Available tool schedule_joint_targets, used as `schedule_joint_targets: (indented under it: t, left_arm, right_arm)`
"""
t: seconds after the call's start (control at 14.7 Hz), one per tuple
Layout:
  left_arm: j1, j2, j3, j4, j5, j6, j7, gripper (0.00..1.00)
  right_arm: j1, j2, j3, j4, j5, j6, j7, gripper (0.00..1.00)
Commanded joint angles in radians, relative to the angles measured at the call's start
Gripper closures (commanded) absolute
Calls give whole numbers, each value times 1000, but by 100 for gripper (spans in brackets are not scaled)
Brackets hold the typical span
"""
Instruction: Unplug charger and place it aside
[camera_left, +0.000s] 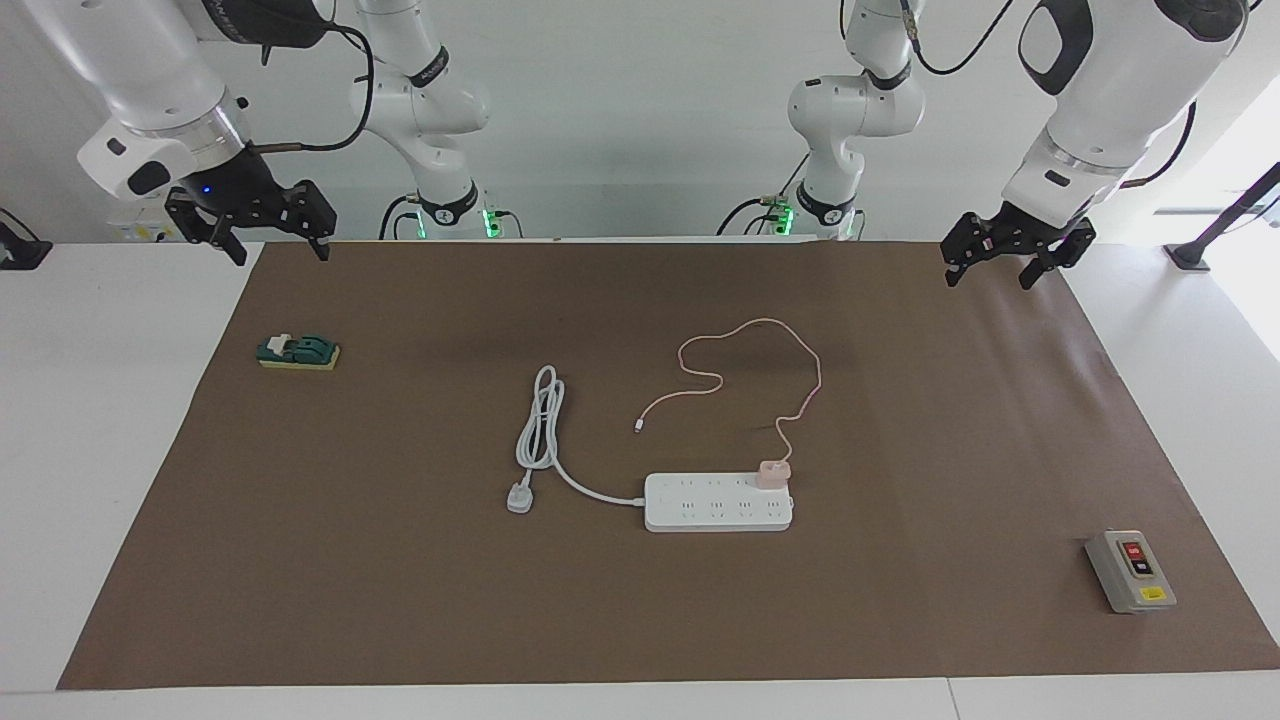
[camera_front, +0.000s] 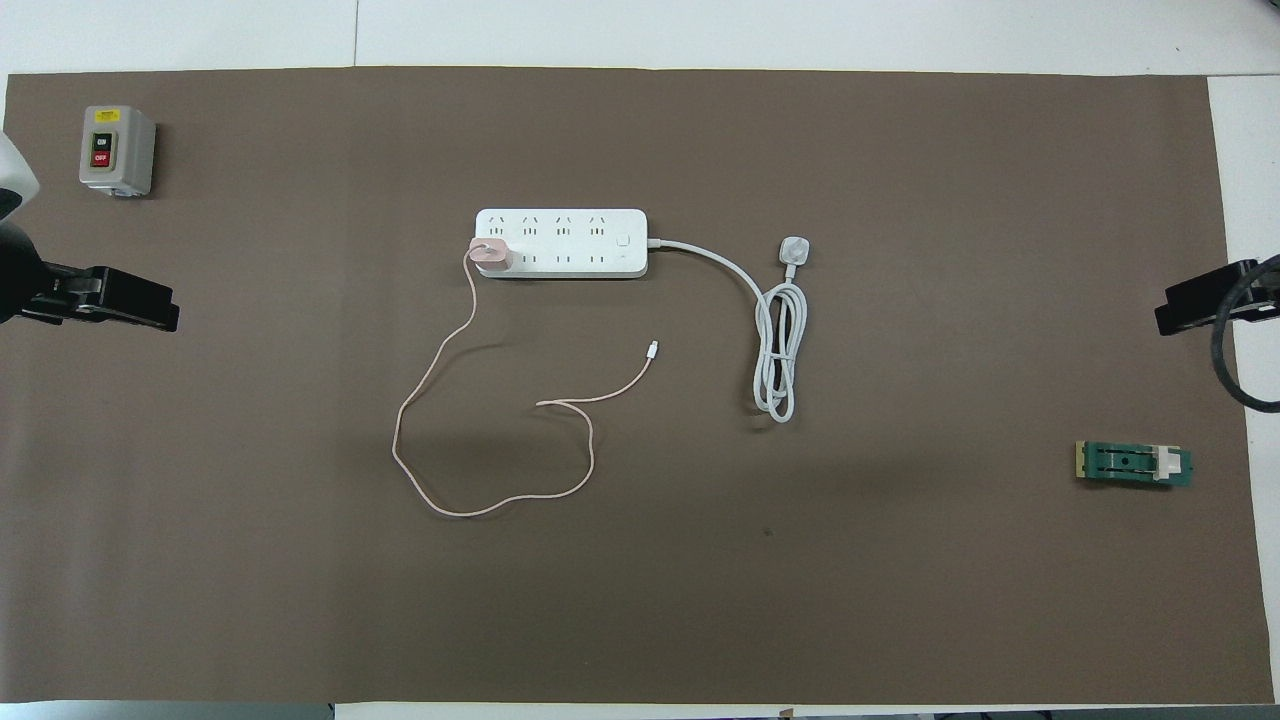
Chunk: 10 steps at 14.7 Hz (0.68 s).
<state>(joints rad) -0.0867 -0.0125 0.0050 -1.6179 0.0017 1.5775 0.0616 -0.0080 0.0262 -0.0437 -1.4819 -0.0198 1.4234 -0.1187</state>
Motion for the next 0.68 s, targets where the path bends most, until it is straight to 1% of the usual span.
schedule_joint_targets:
  t: [0.0, 0.41, 0.61]
  left_arm:
    - [-4, 5, 6, 10, -3, 2, 17, 0]
    - [-5, 5, 6, 10, -3, 1, 15, 0]
    - [-5, 6, 6, 7, -25, -4, 18, 0]
  right_arm:
    - [-17, -22, 10, -23, 17, -4, 21, 0]
    - [-18, -23, 8, -24, 17, -4, 16, 0]
    - [-17, -22, 10, -24, 17, -4, 17, 0]
